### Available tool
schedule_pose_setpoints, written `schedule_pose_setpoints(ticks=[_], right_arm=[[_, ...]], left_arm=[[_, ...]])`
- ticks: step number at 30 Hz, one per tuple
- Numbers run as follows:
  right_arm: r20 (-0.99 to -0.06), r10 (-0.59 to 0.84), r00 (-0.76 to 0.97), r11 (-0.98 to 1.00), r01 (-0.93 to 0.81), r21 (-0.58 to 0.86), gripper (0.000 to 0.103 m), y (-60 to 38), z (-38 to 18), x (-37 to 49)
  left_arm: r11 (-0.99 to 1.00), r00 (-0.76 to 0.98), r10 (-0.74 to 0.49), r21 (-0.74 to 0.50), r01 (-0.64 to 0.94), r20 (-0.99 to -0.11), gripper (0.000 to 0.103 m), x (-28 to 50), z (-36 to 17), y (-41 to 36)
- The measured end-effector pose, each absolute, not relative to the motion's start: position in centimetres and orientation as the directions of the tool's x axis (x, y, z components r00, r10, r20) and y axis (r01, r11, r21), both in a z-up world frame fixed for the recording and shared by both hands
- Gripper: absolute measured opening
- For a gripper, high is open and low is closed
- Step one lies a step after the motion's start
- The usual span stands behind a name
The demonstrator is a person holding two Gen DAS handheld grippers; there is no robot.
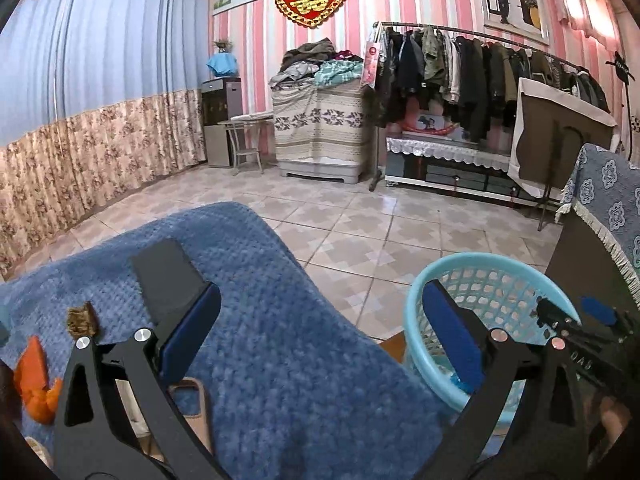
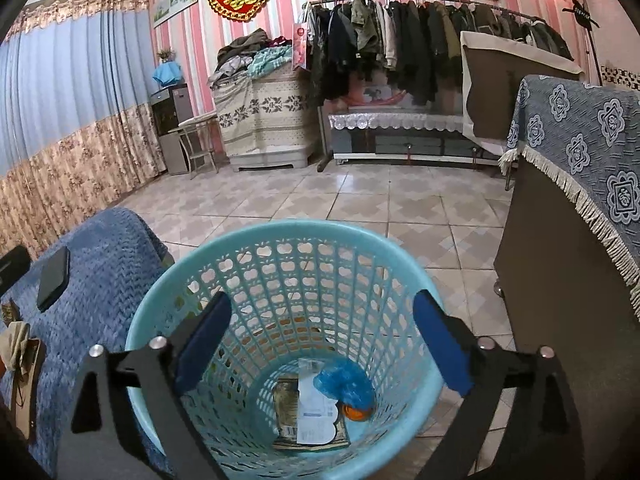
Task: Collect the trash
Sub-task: 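Move both tools back over the rug toward the remaining items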
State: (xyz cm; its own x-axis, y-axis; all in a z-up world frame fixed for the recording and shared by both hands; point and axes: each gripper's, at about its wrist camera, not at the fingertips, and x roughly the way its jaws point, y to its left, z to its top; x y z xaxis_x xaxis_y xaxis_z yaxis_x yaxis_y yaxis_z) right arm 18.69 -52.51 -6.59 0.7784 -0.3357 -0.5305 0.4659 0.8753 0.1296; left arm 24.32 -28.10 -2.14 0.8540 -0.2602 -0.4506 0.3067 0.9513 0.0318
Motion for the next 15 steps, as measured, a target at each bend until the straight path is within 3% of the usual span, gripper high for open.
schedule_pose_setpoints(ticks=[15], right_arm=[[-0.509,-0.324,0.797,0.884,0.447,0.138,0.096,-50.2,-5.4,17.3]], left_arm=[[0.975,0.86,-0.197,0.002,0.224,-0.472,0.097,21.3,-0.9,-20.8]])
